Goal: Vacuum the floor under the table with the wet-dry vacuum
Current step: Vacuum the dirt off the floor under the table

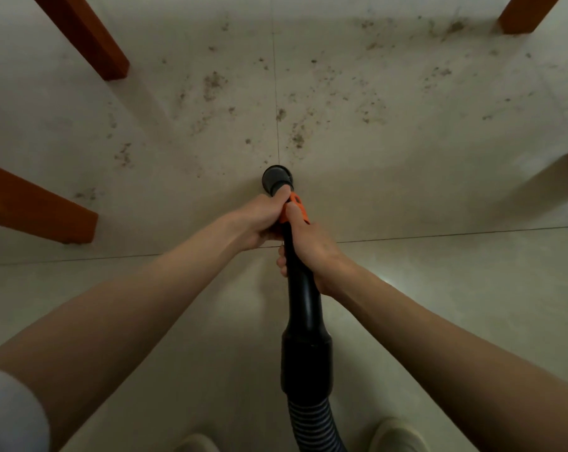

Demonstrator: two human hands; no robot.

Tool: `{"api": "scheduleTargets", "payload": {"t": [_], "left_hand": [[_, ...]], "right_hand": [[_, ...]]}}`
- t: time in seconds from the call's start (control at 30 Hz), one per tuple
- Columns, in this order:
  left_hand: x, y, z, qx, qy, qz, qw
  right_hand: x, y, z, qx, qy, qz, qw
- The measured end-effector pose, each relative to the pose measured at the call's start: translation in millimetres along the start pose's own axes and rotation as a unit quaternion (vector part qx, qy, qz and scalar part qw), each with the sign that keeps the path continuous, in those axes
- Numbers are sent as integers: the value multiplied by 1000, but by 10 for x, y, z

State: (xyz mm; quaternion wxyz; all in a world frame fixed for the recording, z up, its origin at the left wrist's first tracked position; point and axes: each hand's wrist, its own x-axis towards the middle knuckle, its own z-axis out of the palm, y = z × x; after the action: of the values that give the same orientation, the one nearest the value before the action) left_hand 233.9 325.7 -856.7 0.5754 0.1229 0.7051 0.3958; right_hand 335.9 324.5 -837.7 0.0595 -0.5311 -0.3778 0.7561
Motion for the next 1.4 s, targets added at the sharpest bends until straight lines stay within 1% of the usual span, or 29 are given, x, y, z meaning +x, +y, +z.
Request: {"api": "scheduleTargets", "payload": {"t": [0.1, 0.37, 0.53, 0.63, 0.77, 0.97, 1.1, 1.23, 1.33, 1.4], "left_hand": [[84, 82, 112, 24, 4, 5, 1000], [251, 131, 290, 40, 33, 37, 998], [362, 182, 375, 57, 26, 46, 997], [425, 249, 430, 60, 21, 50, 997], [500, 350, 516, 60, 43, 52, 996], [563, 320, 409, 89, 51, 26, 994], [486, 288, 297, 52, 62, 12, 997], [428, 298, 332, 36, 58, 7, 998], [451, 315, 420, 13, 64, -2, 998], [480, 320, 466, 8, 68, -2, 998]], "right_hand": [[54, -56, -113, 12, -4, -4, 1000], [169, -97, -282, 18, 8, -13, 1000], [238, -147, -380, 22, 20, -20, 999], [288, -226, -439, 24, 11, -29, 999], [381, -354, -543, 26, -11, -35, 999], [401, -338, -467, 17, -29, -27, 999], [357, -336, -340, 11, -45, -28, 999], [304, -280, -371, 28, -53, -41, 997], [238, -254, -484, 23, -73, -23, 997], [205, -252, -522, 15, -62, -10, 998]]}}
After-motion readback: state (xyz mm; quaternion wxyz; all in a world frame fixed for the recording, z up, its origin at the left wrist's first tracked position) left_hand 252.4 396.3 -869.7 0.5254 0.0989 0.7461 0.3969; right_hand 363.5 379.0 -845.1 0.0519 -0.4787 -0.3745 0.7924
